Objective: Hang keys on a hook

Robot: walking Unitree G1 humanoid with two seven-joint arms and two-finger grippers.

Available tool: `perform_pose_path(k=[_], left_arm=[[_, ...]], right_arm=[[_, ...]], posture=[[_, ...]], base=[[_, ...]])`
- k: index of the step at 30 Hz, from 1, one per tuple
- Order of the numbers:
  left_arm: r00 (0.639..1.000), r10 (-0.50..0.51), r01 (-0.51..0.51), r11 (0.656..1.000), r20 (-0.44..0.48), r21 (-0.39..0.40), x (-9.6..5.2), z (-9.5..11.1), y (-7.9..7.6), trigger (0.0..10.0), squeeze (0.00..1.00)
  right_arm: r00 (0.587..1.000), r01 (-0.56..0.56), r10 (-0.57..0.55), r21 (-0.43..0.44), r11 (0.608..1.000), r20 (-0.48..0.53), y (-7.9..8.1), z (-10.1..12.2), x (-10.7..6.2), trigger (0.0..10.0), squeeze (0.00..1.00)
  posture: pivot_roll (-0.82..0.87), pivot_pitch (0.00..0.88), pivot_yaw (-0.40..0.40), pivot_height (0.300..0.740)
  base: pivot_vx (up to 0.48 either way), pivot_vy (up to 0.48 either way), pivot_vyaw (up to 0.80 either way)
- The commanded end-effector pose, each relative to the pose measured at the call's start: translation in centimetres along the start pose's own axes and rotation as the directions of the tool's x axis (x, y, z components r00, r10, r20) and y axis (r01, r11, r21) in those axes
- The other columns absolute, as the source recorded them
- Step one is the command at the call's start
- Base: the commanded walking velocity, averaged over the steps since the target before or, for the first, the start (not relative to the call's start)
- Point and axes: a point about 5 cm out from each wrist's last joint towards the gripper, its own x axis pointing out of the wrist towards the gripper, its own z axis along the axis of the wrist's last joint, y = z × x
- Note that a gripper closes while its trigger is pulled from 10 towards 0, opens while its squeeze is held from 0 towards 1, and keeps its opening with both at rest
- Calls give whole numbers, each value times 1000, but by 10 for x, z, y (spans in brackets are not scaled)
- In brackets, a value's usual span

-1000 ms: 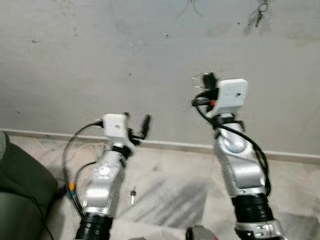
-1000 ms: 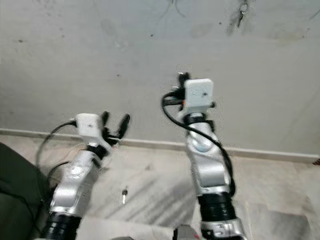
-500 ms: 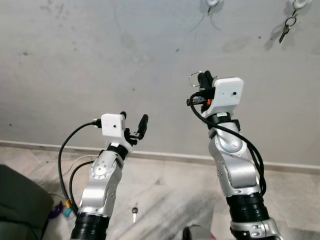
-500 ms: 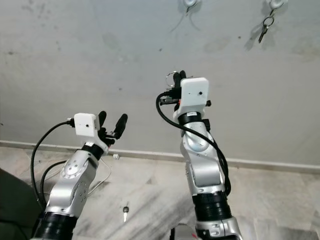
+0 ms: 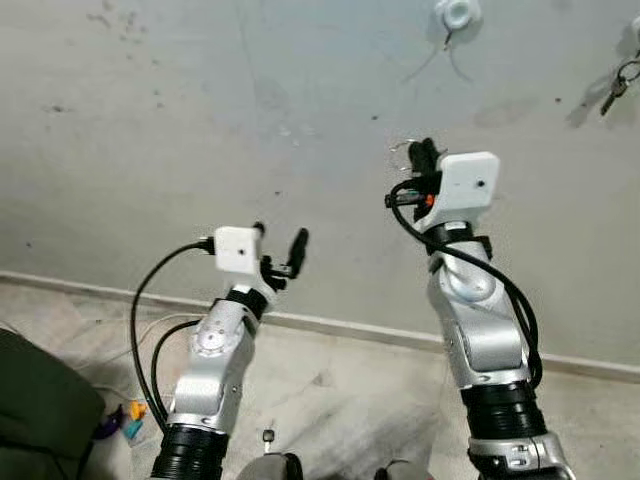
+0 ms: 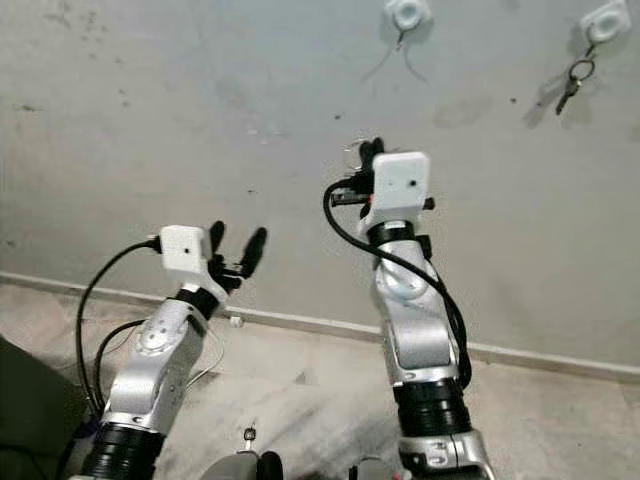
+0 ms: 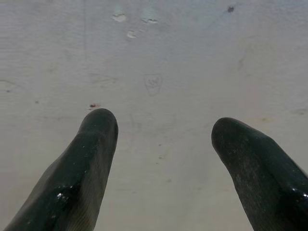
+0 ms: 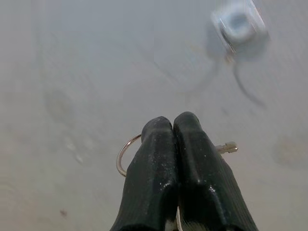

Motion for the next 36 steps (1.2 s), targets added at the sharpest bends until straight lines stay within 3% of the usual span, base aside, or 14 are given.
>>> perform_pose_path(k=[1,13,16,24,36], left_arm=[[1000,16,-16,1000,-5,14,-3,0,4,10000,0],[1000,-9,9,1000,18,-4,-10,3,-1,10000,0],[1000,10,-10,1000,8,9,-14,2,4,10000,0],[1000,14,-14,1000,2,16,-17,3,6,10000,0],[1000,-12,12,1000,-6,9,-12,4,2,10000,0]], right_arm=[[999,-18,18,-4,1000,44,6,9,4,10000,0],[977,-8,27,-92,996,210,10,43,33,10000,0],[971,56,-26,-117,992,238,-1,49,41,10000,0],[960,178,-137,-159,971,244,-25,46,41,10000,0],[956,219,-177,-165,962,236,-37,40,37,10000,0]], posture=[[-5,143,70,740],[41,162,70,740],[57,170,75,740],[62,172,86,740],[35,173,103,740]], base=[[0,0,0],[0,0,0],[0,0,0],[0,0,0],[0,-82,0]])
